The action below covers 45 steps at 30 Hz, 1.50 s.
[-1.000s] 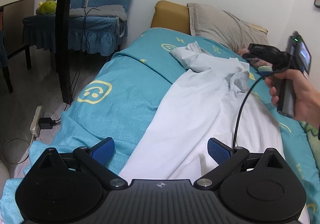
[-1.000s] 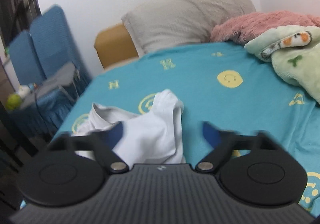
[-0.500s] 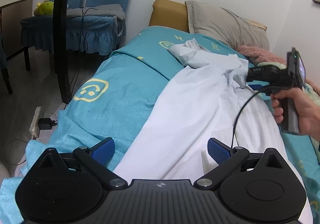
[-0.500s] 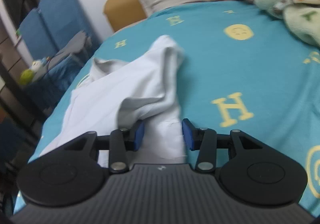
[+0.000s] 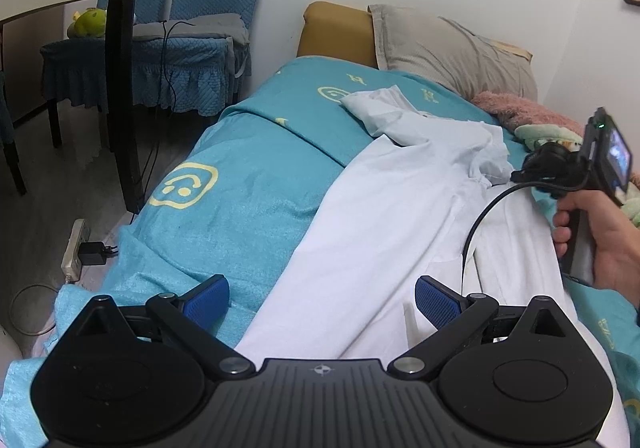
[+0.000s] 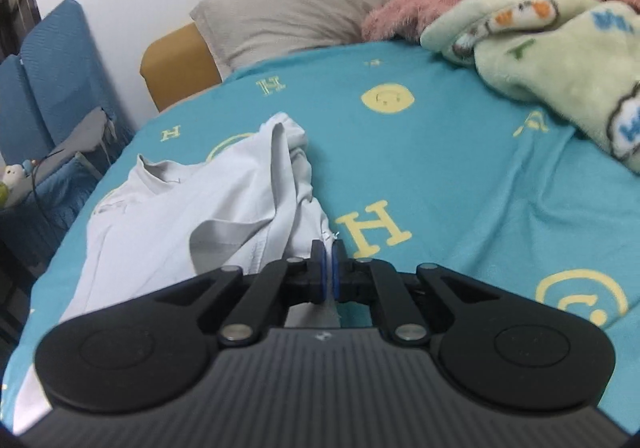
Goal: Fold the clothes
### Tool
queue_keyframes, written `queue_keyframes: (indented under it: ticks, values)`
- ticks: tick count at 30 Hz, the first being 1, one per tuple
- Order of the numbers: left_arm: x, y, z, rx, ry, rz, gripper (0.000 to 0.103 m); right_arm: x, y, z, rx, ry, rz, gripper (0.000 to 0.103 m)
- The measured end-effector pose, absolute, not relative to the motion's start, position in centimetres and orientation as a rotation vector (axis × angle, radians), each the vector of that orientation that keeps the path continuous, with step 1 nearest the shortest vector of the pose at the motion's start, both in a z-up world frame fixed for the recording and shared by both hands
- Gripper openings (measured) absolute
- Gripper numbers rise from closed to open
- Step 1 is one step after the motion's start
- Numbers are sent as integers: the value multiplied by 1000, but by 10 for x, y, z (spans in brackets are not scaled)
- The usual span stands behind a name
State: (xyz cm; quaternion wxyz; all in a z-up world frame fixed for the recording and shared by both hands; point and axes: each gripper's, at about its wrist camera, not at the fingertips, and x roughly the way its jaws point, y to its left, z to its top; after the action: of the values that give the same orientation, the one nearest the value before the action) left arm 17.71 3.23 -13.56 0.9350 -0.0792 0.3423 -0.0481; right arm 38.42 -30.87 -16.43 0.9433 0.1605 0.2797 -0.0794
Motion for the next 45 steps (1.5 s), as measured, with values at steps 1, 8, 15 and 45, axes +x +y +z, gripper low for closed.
queue_keyframes:
  ticks: [1,8,15,45]
  values:
    - [177,31,-136,-155,701,-101,100,380,-308,-159,317,564,-169,8]
    - [167,22,-127,-94,673,-120,100,314,-301,-102,300,588,-82,79]
    - [122,13,-97,-37,597,-159,100,180,-267,-35,245,542,10,90]
    - [82,144,-107,-560,1049,192,83,33,-295,-56,632,680,22,90]
